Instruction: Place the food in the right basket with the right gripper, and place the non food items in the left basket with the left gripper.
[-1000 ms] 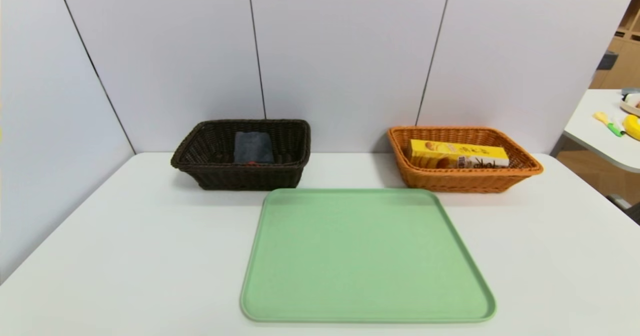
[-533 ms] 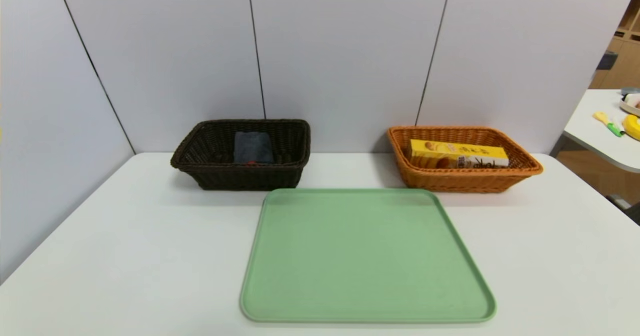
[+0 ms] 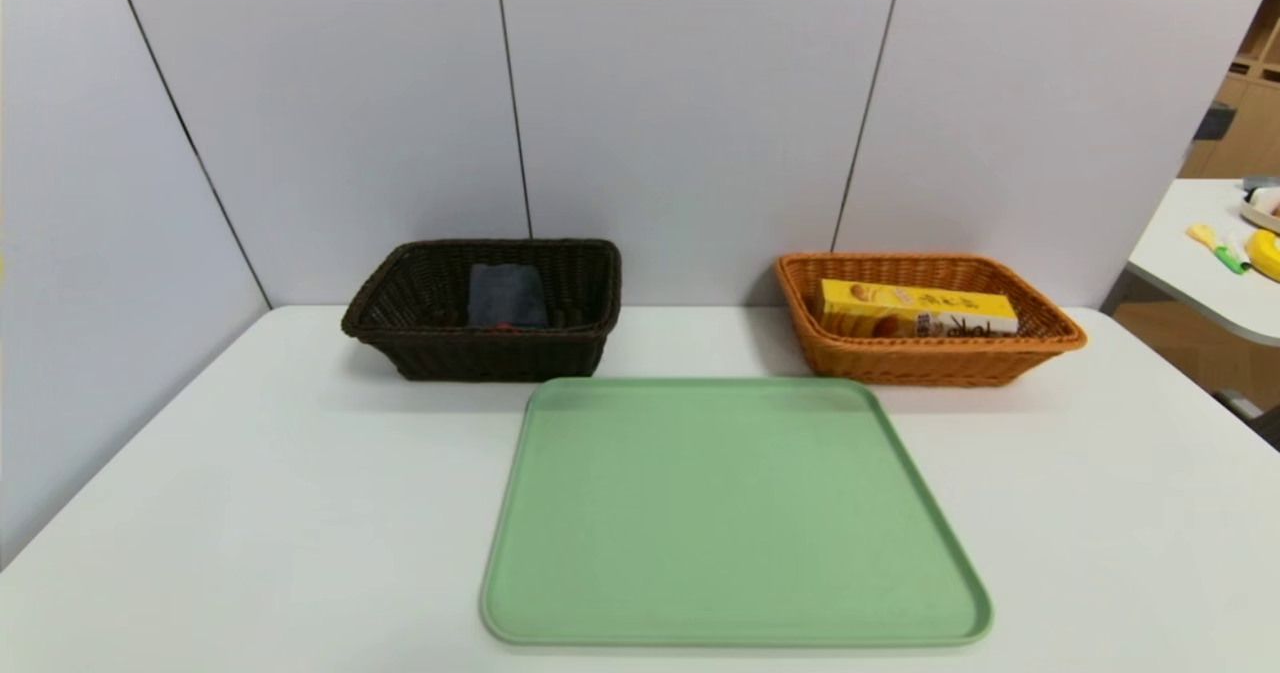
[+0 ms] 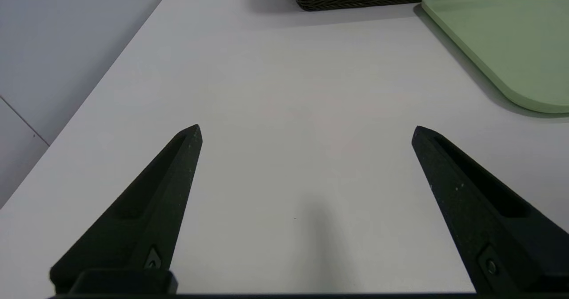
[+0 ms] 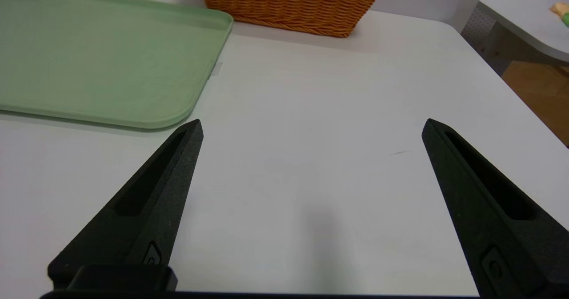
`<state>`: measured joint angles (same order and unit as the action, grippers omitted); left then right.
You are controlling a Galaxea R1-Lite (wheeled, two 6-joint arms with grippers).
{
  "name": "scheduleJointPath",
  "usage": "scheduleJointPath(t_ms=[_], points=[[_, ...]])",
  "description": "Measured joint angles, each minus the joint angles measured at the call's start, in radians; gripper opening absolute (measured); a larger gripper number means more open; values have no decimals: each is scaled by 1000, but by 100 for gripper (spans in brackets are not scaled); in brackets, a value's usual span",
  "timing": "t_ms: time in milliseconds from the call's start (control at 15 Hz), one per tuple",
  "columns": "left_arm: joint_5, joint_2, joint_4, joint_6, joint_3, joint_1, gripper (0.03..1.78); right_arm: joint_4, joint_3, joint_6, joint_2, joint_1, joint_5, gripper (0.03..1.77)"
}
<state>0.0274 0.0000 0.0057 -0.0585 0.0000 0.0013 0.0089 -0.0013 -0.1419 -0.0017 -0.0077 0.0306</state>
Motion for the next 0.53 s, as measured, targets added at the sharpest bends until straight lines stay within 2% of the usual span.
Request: scheduleJointPath(t_ms=[533], points=[[0,0,0,0,0,0,169,0,0,20,0,1,-5,170]])
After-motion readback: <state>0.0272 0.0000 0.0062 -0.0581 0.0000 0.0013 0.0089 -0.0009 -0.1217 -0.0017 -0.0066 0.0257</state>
